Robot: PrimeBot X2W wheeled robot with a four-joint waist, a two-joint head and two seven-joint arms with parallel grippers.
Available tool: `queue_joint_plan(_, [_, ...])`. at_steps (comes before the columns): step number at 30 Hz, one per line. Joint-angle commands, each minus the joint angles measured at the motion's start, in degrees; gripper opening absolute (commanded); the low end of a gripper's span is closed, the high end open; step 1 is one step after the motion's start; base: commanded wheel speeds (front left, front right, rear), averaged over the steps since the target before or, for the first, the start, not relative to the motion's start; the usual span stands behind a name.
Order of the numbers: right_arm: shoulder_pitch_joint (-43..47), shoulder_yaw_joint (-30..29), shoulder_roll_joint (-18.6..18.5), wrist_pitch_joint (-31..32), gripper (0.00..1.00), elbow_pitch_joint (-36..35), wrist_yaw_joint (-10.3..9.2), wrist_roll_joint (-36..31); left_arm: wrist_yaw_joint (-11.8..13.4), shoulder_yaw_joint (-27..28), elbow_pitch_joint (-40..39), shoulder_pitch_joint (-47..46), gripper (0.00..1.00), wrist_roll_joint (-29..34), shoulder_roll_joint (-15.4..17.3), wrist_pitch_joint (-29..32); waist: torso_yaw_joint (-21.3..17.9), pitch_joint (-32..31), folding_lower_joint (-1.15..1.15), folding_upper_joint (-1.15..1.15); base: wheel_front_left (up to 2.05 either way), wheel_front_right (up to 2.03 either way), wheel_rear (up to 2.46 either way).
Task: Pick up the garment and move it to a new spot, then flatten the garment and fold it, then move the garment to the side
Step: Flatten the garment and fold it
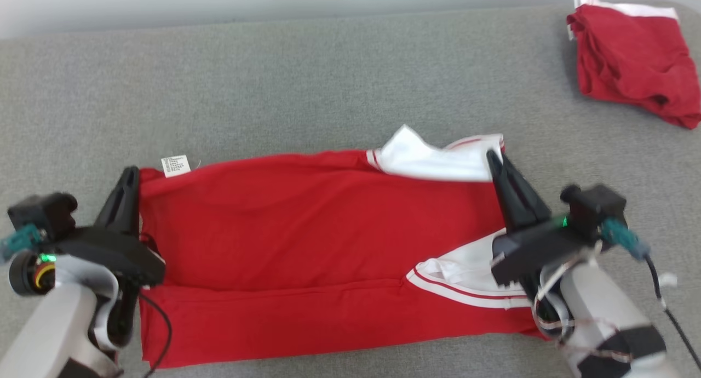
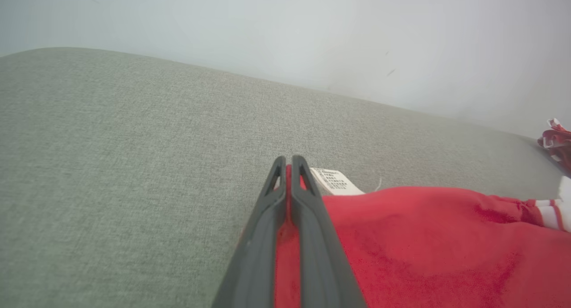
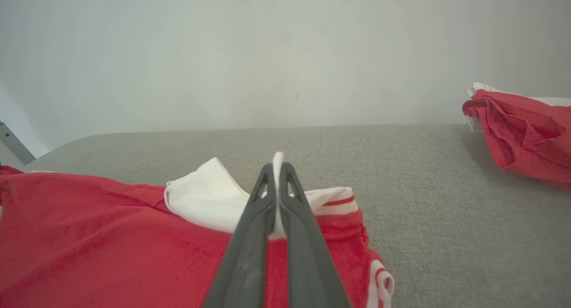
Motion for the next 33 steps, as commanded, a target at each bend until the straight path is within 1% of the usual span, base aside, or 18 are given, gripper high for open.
queue_joint_plan(1, [2.7,-1.0,0.5,-0.2,0.00,-2.3,-0.13,0.4,0.6,-0.1,-0.9,1.8,0.00,0.5,0.3,-0.8,-0.6,-0.9,0.01,0.00,0.00,0.00,0.00])
queue_joint_plan(6, [10.4,-4.5,1.5,1.3,0.00,-9.0,-0.13,0.0,2.5,0.4,-5.6,6.9,0.00,0.6,-0.5,-3.2,-0.2,-2.3,0.01,0.00,0.00,0.00,0.00])
queue_joint_plan(8, [13.4,-6.8,2.0,1.7,0.00,-11.6,-0.13,0.3,3.6,0.5,-7.3,9.1,0.00,1.2,-0.3,-3.9,0.3,-2.8,0.01,0.00,0.00,0.00,0.00])
queue_joint_plan(12, [18.7,-10.8,3.3,2.9,0.00,-16.6,-0.13,0.6,4.9,0.8,-11.1,12.9,0.00,1.1,-1.0,-4.5,1.0,-3.7,0.01,0.00,0.00,0.00,0.00])
queue_joint_plan(16, [23.2,-13.3,4.2,4.5,0.00,-20.9,-0.13,0.5,6.1,1.3,-14.4,16.3,0.00,0.6,-1.6,-5.0,1.5,-4.3,0.01,0.00,0.00,0.00,0.00])
queue_joint_plan(19, [25.9,-14.6,5.0,6.1,0.00,-22.4,-0.13,0.1,6.8,1.4,-15.2,18.4,0.00,0.0,-2.0,-5.0,1.7,-4.6,0.01,0.00,0.00,0.00,0.00])
queue_joint_plan(23, [28.6,-15.7,5.3,7.3,0.00,-23.0,-0.13,-0.9,6.8,1.0,-14.6,20.2,0.00,0.1,-2.9,-5.3,2.0,-4.9,0.01,0.00,0.00,0.00,0.00])
queue_joint_plan(25, [29.5,-16.3,6.0,7.7,0.00,-23.3,-0.13,-1.0,6.8,1.2,-14.2,20.7,0.00,-0.4,-3.8,-5.4,2.0,-5.2,0.01,0.00,0.00,0.00,0.00])
queue_joint_plan(30, [30.9,-16.5,6.5,9.0,0.00,-22.5,-0.13,-1.0,6.8,1.8,-13.4,21.4,0.00,0.7,-4.7,-5.8,2.1,-6.0,0.01,0.00,0.00,0.00,0.00])
queue_joint_plan(31, [31.2,-16.7,6.6,9.3,0.03,-22.1,-0.13,-1.2,6.8,2.1,-13.2,21.4,0.29,1.4,-4.7,-5.8,2.2,-6.1,0.01,0.00,0.00,0.00,0.00])
queue_joint_plan(32, [31.0,-16.8,6.6,8.7,0.42,-22.2,-0.13,-1.7,6.8,2.4,-13.1,21.4,0.80,2.1,-4.8,-5.9,2.2,-6.4,0.01,0.00,0.00,0.00,0.00])
queue_joint_plan(33, [30.9,-16.8,6.8,8.8,1.00,-22.1,-0.13,-1.7,7.0,2.9,-13.1,21.4,1.00,2.5,-5.2,-5.9,2.2,-6.6,0.01,0.00,0.00,0.00,0.00])
